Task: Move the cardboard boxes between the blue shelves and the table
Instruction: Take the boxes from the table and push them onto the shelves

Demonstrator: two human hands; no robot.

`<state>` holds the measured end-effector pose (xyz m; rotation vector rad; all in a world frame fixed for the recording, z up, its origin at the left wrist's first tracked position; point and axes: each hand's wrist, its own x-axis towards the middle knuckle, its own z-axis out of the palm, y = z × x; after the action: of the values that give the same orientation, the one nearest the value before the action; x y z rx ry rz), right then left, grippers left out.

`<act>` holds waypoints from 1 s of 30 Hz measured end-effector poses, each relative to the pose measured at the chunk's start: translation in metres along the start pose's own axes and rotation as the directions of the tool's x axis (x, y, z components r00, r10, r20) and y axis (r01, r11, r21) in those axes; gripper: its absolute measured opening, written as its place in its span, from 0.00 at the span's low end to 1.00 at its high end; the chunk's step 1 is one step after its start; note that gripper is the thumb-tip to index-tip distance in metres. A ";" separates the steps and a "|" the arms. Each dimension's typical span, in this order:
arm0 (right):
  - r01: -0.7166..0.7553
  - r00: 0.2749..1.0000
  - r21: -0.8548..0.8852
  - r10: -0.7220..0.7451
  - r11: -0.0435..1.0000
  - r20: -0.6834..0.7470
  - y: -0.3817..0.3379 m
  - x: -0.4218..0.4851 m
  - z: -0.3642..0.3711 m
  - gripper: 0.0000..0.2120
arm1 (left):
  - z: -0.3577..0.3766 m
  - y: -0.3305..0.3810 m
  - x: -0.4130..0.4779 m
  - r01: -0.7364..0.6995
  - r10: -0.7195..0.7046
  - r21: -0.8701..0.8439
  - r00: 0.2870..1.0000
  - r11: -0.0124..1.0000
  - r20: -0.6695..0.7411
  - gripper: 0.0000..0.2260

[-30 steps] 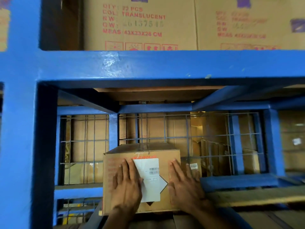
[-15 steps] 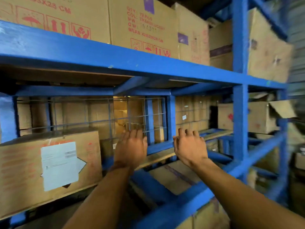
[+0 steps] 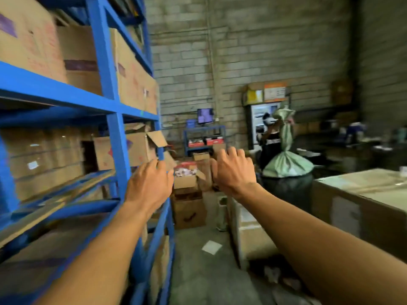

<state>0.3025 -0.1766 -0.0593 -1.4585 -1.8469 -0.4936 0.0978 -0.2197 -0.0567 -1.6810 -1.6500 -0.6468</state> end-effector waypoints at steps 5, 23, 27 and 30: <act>-0.221 0.973 -0.227 0.199 0.948 -0.115 0.124 -0.012 -0.064 0.21 | 0.019 0.134 0.042 -0.230 0.196 -0.279 0.970 0.932 -0.143 0.13; -0.804 0.558 -0.544 0.620 0.240 -0.551 0.323 -0.228 -0.268 0.22 | -0.067 0.499 -0.015 -0.681 0.516 -0.719 0.670 0.138 -0.535 0.15; -0.831 0.440 -0.556 0.655 0.037 -0.614 0.298 -0.288 -0.277 0.23 | -0.083 0.511 -0.062 -0.648 0.579 -0.760 0.605 -0.040 -0.546 0.16; -0.825 0.359 -0.557 0.673 -0.095 -0.647 0.267 -0.336 -0.283 0.22 | -0.104 0.510 -0.103 -0.606 0.611 -0.779 0.558 -0.163 -0.562 0.17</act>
<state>0.6741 -0.5194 -0.1521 -2.7252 -0.1183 -0.9196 0.6075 -0.3454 -0.1323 -2.9976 0.1367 -1.2323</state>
